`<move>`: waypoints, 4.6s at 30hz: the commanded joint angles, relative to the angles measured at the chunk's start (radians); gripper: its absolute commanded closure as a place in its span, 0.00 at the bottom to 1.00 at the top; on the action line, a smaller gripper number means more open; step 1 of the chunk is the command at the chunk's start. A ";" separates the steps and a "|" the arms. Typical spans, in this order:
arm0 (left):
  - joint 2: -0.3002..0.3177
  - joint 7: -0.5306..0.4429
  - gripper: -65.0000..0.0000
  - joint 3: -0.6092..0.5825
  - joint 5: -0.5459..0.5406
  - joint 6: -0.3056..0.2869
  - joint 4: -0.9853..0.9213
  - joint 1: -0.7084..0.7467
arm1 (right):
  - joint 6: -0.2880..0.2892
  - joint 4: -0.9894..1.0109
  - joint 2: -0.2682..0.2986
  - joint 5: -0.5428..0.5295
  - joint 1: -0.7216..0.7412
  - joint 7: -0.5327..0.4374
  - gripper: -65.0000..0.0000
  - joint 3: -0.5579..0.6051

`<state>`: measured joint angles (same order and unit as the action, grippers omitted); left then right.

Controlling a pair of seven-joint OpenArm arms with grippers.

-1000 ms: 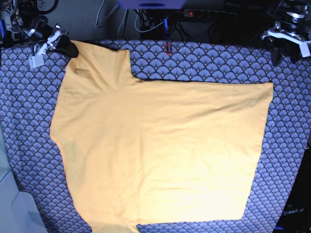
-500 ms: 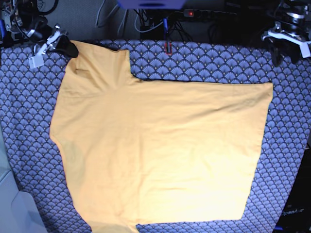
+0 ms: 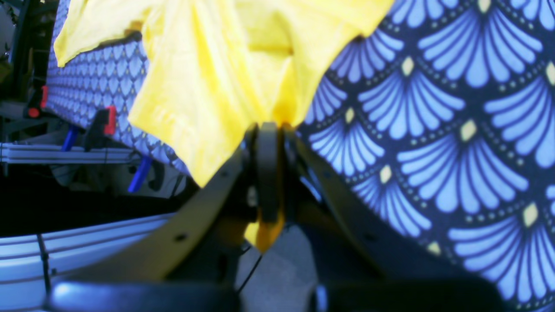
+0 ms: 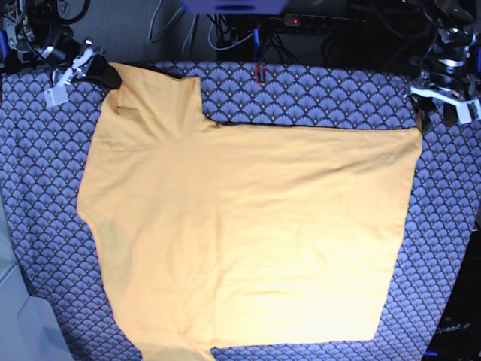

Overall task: Fold the T-shirt properly
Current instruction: 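Close the left gripper on the shoulder corner of the shirt, then lift both shoulder corners and pull them away from the hem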

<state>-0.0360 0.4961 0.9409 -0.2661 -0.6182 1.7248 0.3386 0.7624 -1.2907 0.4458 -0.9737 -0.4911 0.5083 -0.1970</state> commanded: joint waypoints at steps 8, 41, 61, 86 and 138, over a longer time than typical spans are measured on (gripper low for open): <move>0.044 0.069 0.41 0.007 -0.017 0.005 -0.141 -0.146 | -0.064 0.012 0.017 0.085 0.006 0.057 1.00 -0.003; 0.034 0.063 0.41 0.043 0.115 0.074 -0.283 -0.260 | -0.064 0.013 -0.009 0.213 0.033 0.063 1.00 -0.009; 0.034 0.072 0.45 0.037 0.113 0.071 -0.395 -0.273 | -0.064 0.012 -0.009 0.213 0.033 0.065 1.00 -0.009; 0.043 0.207 1.00 -0.020 0.110 0.073 -0.176 -0.161 | -0.064 -0.205 -0.008 0.213 -0.048 0.054 1.00 -0.015; 0.049 0.307 1.00 0.062 0.061 -0.010 0.042 -0.016 | -0.064 -0.574 -0.147 0.218 -0.281 0.063 1.00 -0.375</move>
<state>-0.0006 0.8280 0.9997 -0.1951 -0.6323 1.7515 0.3321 0.6930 -1.8481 0.2855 -0.7395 -0.7643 0.5915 -0.5617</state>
